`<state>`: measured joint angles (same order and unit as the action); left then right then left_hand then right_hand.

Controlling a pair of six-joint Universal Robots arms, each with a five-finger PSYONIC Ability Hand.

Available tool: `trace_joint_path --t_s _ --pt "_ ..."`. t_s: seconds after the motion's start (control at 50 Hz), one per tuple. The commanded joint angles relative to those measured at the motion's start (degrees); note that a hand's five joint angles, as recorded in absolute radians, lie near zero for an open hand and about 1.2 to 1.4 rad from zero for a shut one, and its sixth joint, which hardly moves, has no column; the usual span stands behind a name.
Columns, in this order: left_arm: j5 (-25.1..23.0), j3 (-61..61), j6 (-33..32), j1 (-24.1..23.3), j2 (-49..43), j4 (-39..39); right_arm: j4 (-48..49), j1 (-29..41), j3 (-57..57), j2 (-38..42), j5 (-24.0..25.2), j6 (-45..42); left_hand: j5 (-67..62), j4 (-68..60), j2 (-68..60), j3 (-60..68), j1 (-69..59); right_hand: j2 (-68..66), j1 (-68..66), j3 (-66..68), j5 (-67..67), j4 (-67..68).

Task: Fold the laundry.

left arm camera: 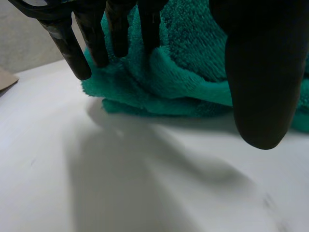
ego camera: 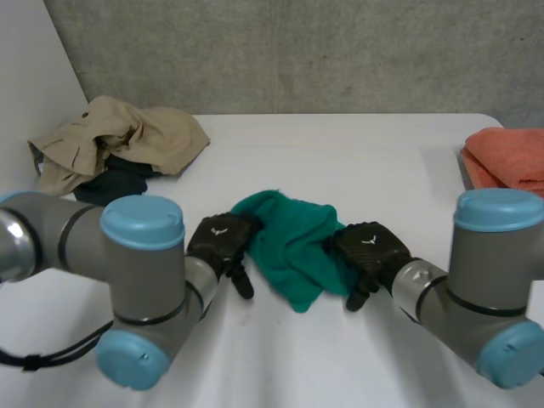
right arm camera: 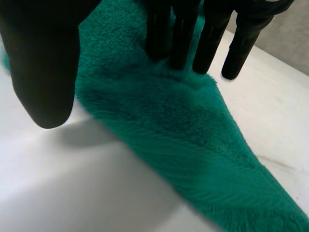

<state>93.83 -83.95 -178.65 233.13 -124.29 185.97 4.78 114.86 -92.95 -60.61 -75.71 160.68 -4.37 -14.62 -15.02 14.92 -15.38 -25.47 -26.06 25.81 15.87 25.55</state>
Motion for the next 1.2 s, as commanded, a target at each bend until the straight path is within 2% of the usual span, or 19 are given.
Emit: trace_joint_path --t_s 0.02,0.04,0.06,0.1,0.12,0.18,0.2,0.28,0.36,0.44,0.52,0.6,0.66,0.72,0.74,0.84,0.98,1.2 --pt "-3.39 7.39 0.05 -0.65 -5.25 0.1 4.45 0.89 4.61 5.15 -4.44 0.78 -16.14 -15.89 -15.49 15.58 -15.13 -36.52 -35.93 36.18 36.12 36.44" --pt "-3.39 8.01 0.14 -0.74 -5.52 0.1 4.97 0.89 4.62 5.15 -4.53 0.78 -22.19 -21.95 -21.54 21.64 -21.18 -42.75 -42.17 42.41 42.36 42.67" --pt "-3.22 9.06 0.23 -1.18 -5.87 0.1 5.76 0.71 4.88 4.89 -4.71 0.78 -38.07 -37.83 -37.42 37.52 -37.06 -54.41 -53.83 54.07 54.02 54.33" --pt "-3.04 9.68 0.23 -1.62 -5.87 0.1 6.47 0.71 4.79 4.71 -4.8 0.78 -60.49 -60.24 -59.84 59.94 -59.48 -54.53 -53.94 54.19 54.13 54.45" --pt "-2.95 9.86 0.23 -1.88 -5.87 0.27 7.08 0.45 4.18 4.45 -4.71 0.78 -65.58 -65.33 -64.93 65.03 -64.57 -54.53 -53.94 54.19 54.13 54.45" --pt "-2.78 9.95 0.23 -1.89 -5.0 0.01 7.09 0.1 4.09 1.91 -4.62 -0.01 -65.63 -65.38 -64.98 65.08 -64.62 -54.53 -53.94 54.19 54.13 54.45" --pt "-2.77 9.95 0.23 -1.97 -4.47 -0.08 6.39 -0.08 4.18 -2.28 -4.62 -0.54 -65.63 -65.38 -64.98 65.08 -64.62 -54.53 -53.94 54.19 54.13 54.45" --pt "-2.34 8.81 -0.03 -1.53 6.67 -1.22 0.88 -1.04 4.44 -12.31 -2.35 -5.18 -65.63 -65.38 -64.98 65.08 -64.62 -54.53 -53.94 54.19 54.13 54.45" --pt "-2.07 7.49 -0.64 -0.83 17.21 -5.07 -7.9 -6.47 6.01 -18.56 0.46 -10.28 -65.63 -65.38 -64.98 65.08 -64.62 -54.53 -53.94 54.19 54.13 54.45" --pt "-2.51 7.49 -0.74 -0.22 24.43 -12.18 -16.0 -10.0 9.61 -23.84 3.45 -13.89 -65.63 -65.38 -64.98 65.08 -64.62 -54.53 -53.94 54.19 54.13 54.45" --pt "-2.77 8.01 -0.74 0.13 28.57 -17.2 -20.15 -11.15 13.91 -27.27 4.69 -14.96 -65.63 -65.38 -64.98 65.08 -64.62 -54.53 -53.94 54.19 54.13 54.45" --pt "-2.95 7.14 -0.74 1.19 29.72 -18.1 -20.68 -11.94 15.25 -28.16 4.96 -14.52 -65.63 -65.38 -64.98 65.08 -64.62 -54.53 -53.94 54.19 54.13 54.45" --pt "-3.04 5.56 -0.47 1.37 28.85 -17.92 -20.77 -11.94 14.64 -27.99 4.61 -14.6 -65.63 -65.38 -64.98 65.08 -64.62 -54.53 -53.94 54.19 54.13 54.45" --pt "-2.95 2.75 -0.21 0.4 24.03 -17.05 -20.77 -12.47 12.88 -26.93 4.69 -14.34 -29.44 -29.2 -28.79 28.89 -28.43 -54.53 -53.94 54.19 54.13 54.45" --pt "-2.95 2.39 -0.21 -0.04 22.1 -16.61 -20.51 -12.47 11.83 -25.36 5.04 -14.25 -21.16 -20.91 -20.51 20.61 -20.15 -54.53 -53.94 54.19 54.13 54.45" --pt "-2.51 2.91 -0.03 -4.25 8.49 -10.74 -19.63 -12.12 10.51 -20.78 4.87 -13.55 -9.5 -9.25 -8.85 8.95 -8.49 -54.53 -53.94 54.19 54.13 54.45" --pt "-2.86 7.3 -0.82 -4.96 -1.02 -0.18 -17.88 -12.29 7.35 -20.69 4.7 -12.93 -9.97 -9.73 -9.32 9.42 -8.96 -54.53 -53.94 54.19 54.13 54.45" --pt "-2.95 17.68 -0.91 -5.75 -11.93 1.24 -14.19 -12.47 1.81 -21.04 5.05 -13.46 -11.81 -11.57 -11.17 11.26 -10.8 -54.53 -53.94 54.19 54.13 54.45"
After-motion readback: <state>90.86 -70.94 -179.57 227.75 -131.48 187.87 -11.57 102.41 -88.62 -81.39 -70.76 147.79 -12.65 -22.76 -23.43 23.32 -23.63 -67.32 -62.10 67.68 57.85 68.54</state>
